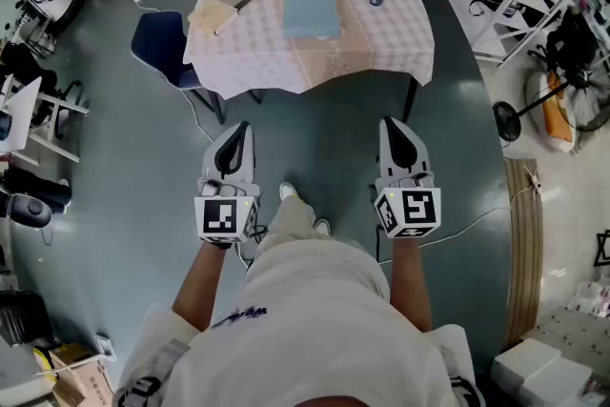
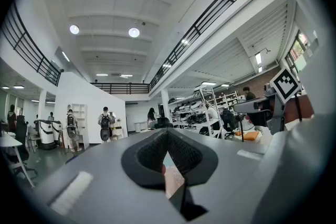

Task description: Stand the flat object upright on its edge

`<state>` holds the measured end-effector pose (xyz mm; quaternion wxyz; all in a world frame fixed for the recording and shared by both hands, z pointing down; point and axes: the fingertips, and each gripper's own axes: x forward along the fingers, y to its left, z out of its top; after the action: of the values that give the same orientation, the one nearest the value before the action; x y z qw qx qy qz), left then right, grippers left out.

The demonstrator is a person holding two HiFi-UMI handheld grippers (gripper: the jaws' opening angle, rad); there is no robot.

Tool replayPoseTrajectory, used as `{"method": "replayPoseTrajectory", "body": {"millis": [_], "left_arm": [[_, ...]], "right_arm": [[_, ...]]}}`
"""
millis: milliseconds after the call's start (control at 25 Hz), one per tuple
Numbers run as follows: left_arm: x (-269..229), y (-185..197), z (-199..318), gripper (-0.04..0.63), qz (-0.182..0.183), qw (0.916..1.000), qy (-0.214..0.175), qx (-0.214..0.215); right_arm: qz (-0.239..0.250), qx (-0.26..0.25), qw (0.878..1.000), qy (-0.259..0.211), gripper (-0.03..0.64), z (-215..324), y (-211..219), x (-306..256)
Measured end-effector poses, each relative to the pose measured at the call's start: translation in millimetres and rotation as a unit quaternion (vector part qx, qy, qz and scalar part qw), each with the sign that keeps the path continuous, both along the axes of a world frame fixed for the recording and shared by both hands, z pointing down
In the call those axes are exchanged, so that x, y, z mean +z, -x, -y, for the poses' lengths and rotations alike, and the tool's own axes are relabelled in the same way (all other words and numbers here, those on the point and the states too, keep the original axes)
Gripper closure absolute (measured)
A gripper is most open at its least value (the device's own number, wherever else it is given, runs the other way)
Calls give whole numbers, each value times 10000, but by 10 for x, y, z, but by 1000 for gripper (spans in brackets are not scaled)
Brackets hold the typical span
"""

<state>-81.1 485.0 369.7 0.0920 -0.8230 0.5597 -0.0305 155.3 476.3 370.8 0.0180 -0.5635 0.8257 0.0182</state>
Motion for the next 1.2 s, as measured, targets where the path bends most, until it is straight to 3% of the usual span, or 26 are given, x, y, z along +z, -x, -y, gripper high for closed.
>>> {"method": "replayPoseTrajectory", "body": {"millis": [320,520,720,1080,1200], "left_arm": [[117,-185,10,594,75,9997,234,23],[120,-207,15,594,43,9996,138,227],[124,-72,62,592,-76,9997,161,162],[45,169,171,591,-38,9997,214,-115],[17,158,193,557,-50,9997,220,-96]], "right_arm": [[3,5,9999,132,614,-158,-147,117],[240,171,9994,159,612,-146,-214,103],[124,153,9997,153,601,-29,-178,101],[-26,-263,9992,313,472,151,206,94],[-51,-341,9987,373,422,176,246,76]]}}
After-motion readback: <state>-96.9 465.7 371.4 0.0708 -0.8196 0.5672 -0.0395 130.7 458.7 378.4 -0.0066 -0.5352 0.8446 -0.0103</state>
